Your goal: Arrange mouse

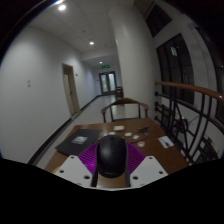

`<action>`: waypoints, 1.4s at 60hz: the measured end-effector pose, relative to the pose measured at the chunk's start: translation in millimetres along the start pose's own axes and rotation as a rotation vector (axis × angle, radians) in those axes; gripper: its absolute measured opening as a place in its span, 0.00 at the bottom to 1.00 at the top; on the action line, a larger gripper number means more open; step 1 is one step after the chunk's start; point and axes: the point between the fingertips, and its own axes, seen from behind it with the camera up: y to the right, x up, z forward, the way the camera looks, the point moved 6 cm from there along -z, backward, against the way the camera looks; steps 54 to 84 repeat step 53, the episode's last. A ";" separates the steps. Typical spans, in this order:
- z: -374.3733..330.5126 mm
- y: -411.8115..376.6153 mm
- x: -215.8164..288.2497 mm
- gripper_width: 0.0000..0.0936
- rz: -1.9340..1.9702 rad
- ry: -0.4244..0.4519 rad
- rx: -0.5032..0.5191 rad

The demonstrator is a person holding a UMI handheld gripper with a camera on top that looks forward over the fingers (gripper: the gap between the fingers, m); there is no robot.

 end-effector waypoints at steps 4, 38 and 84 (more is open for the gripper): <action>2.7 -60.6 -10.6 0.40 -0.012 0.003 0.052; 53.1 -166.9 -189.0 0.63 -0.242 -0.359 0.175; -21.0 -113.9 -163.8 0.90 -0.212 -0.274 0.341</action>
